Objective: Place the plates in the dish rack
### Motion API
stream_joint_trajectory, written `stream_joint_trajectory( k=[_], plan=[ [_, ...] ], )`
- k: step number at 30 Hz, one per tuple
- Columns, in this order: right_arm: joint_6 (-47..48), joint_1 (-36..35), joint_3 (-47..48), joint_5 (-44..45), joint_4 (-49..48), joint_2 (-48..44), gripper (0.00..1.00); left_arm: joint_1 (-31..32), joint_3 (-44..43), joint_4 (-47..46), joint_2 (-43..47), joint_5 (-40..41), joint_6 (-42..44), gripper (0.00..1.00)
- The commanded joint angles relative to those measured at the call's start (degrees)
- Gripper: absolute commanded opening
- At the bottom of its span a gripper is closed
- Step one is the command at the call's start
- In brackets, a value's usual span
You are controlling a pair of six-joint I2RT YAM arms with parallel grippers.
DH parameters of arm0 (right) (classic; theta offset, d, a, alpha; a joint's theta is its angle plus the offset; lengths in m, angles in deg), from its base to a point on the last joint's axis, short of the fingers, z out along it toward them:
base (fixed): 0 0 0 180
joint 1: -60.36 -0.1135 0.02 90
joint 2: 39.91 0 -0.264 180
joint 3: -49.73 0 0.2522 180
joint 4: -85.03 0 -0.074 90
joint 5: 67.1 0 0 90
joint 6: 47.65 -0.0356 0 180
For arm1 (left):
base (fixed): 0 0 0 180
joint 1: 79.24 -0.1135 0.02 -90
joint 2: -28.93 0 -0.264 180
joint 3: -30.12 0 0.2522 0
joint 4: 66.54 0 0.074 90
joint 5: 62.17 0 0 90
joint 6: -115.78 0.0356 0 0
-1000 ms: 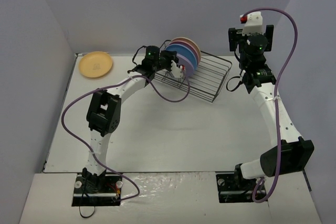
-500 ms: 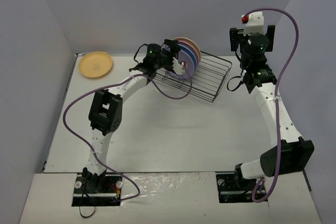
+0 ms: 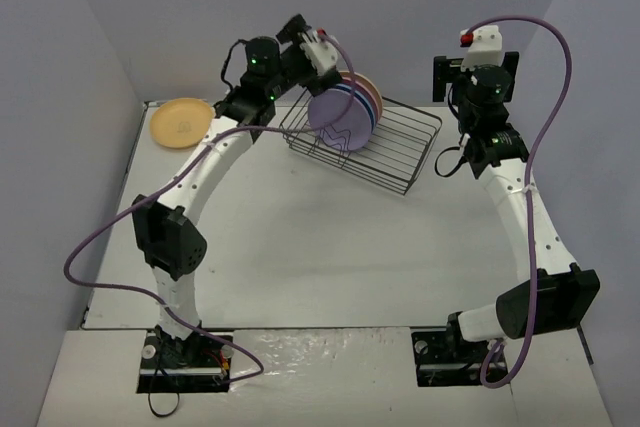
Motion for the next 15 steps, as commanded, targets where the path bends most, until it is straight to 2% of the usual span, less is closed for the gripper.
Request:
stream_joint_trajectory(
  k=[1, 4, 6, 9, 10, 11, 15],
  plan=[
    [-9.8, 0.5, 2.9, -1.1, -0.2, -2.0, 1.0, -4.4, -11.3, 13.1, 5.7, 20.6, -34.8, 0.97],
    [-14.5, 0.6, 2.3, 1.5, 0.9, -2.0, 1.0, -11.1, -9.7, 20.6, 7.1, 25.7, -53.0, 0.97],
    [-17.3, 0.9, 2.1, 3.6, 2.4, -1.9, 1.0, -16.3, -7.6, 24.4, 7.9, 23.1, -61.7, 0.97],
    [-19.3, 1.7, 1.7, 5.4, 4.9, -1.6, 1.0, -26.2, -3.0, 25.4, 8.1, 19.6, -73.0, 0.97],
    [-19.8, 2.2, 1.5, 5.4, 4.9, -1.6, 1.0, -27.0, -2.4, 26.1, 7.8, 19.3, -73.9, 0.97],
    [-20.2, 2.8, 0.7, 5.3, 5.0, -1.6, 1.0, -30.9, -2.1, 29.4, 6.5, 18.4, -77.7, 0.97],
    [-21.4, 4.1, -0.7, 5.2, 4.9, -1.5, 1.0, -39.8, -1.8, 32.0, 2.2, 16.3, -81.3, 0.97]
  ],
)
